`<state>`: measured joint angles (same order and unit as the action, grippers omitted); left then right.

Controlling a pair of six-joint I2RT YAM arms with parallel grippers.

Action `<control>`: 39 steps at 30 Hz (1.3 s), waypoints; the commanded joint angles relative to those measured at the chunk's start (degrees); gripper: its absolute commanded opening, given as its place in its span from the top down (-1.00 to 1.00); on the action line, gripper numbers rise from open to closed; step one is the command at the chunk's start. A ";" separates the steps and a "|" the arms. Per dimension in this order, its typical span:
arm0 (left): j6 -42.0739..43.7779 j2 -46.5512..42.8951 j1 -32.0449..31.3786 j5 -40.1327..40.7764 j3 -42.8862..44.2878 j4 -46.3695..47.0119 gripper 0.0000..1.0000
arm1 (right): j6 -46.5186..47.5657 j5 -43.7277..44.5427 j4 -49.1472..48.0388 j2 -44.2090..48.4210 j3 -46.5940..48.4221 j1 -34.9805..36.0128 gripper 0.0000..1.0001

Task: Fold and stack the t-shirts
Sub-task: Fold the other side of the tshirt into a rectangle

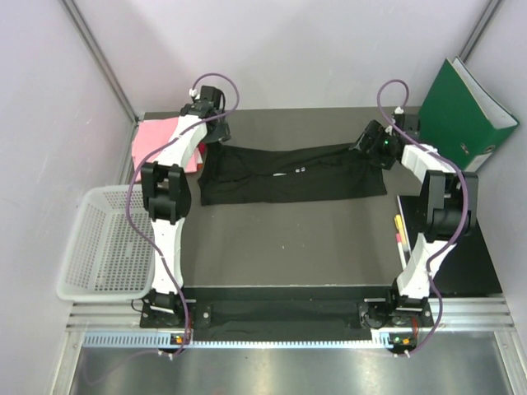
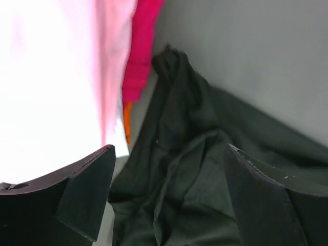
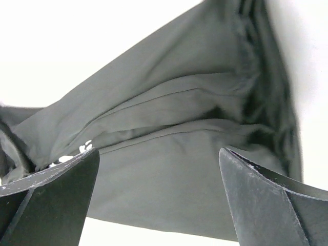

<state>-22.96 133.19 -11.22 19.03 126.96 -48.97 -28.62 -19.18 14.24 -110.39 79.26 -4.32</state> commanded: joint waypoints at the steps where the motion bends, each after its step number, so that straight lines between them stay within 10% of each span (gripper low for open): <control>1: 1.34 -8.46 -0.38 -7.41 -6.25 3.79 -0.74 | 0.50 1.60 0.18 3.42 1.07 1.50 -0.99; 17: 2.66 -6.11 -1.43 -13.05 -13.14 1.60 -0.07 | -1.52 -1.65 -1.67 -0.61 1.95 1.59 -0.99; 26: 2.74 -2.49 -1.43 -13.66 -13.84 -1.84 -0.03 | -3.37 -2.79 -3.51 -2.37 2.13 0.80 -0.99; 33: 2.66 -2.14 -1.34 -14.81 -13.67 -2.53 1.00 | -4.60 -3.41 -4.66 -3.25 2.56 0.01 -0.99; 39: 2.13 -5.83 -1.34 -11.22 -12.70 -2.44 1.00 | -5.57 -4.11 -5.19 -4.22 3.09 0.01 -1.00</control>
<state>-20.64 131.74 -12.60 5.21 112.60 -50.61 -33.21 -22.13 11.84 -114.04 79.61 -3.92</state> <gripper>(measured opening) 0.011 0.995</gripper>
